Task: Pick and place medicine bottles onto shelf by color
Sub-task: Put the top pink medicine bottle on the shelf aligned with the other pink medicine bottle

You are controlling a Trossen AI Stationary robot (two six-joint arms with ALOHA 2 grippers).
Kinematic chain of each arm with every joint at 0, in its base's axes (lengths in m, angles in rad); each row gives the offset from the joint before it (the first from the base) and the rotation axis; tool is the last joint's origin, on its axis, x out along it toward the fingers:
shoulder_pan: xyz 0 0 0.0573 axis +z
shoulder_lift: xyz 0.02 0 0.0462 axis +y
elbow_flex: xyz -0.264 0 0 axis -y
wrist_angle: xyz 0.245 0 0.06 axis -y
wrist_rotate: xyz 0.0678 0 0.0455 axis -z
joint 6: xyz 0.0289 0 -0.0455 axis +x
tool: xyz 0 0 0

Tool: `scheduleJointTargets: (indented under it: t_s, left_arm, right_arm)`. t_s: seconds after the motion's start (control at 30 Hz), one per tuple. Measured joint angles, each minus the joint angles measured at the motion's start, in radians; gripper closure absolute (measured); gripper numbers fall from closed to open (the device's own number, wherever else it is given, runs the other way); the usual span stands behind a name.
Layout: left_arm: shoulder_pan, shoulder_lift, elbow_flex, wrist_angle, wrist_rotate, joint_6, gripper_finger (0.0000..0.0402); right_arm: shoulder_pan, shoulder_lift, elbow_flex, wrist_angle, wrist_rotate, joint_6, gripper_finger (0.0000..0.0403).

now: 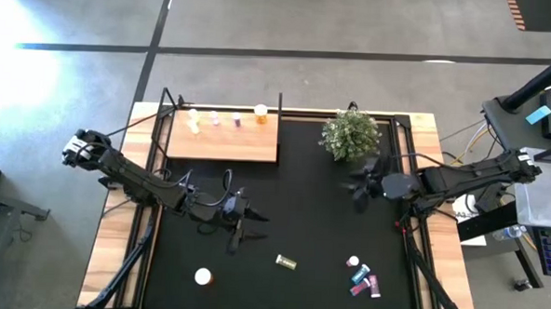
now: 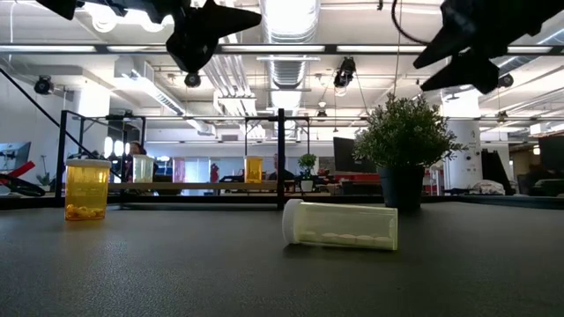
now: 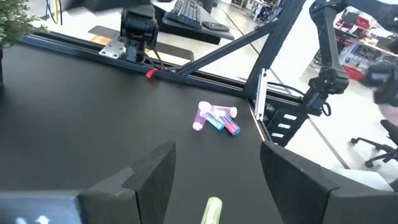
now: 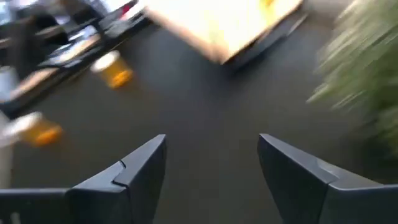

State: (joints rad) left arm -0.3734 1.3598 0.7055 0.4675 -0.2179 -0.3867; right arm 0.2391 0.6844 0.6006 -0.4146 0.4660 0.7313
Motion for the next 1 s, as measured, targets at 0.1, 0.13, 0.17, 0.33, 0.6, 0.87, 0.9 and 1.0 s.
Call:
scheduleJointTargets:
  t_s: [0.1,0.13,0.17,0.33,0.6,0.87,0.9,1.0]
  left_arm:
    - [0.0,0.0,0.0,-0.003,0.0,0.0,0.0182]
    - [0.0,0.0,0.0,-0.004,0.0,0.0,0.0182]
    - [0.0,0.0,0.0,-0.005,0.0,0.001,0.0182]
    - [0.0,0.0,-0.006,-0.006,0.0,0.001,0.0182]
    - [0.0,0.0,-0.047,-0.006,0.0,0.001,0.0182]
    - [0.0,0.0,-0.064,-0.003,0.0,0.0,0.0182]
    - [0.0,0.0,-0.064,-0.003,0.0,0.0,0.0182]
    - [0.0,0.0,-0.062,0.0,0.0,0.0,0.0182]
  right_arm:
    - [0.023,0.022,-0.002,0.0,-0.159,0.155,0.0168]
    - [0.038,0.034,-0.002,0.001,-0.189,0.212,0.017]
    - [0.054,0.046,-0.004,0.001,-0.208,0.274,0.0171]
    - [0.151,0.131,-0.009,0.0,-0.223,0.511,0.0175]
    - [0.337,0.283,0.006,0.001,-0.129,0.456,0.0175]
    - [0.528,0.389,0.031,0.004,-0.046,0.436,0.0179]
    - [0.552,0.401,0.034,0.005,-0.045,0.457,0.018]
    - [0.623,0.436,0.041,0.003,-0.022,0.52,0.0184]
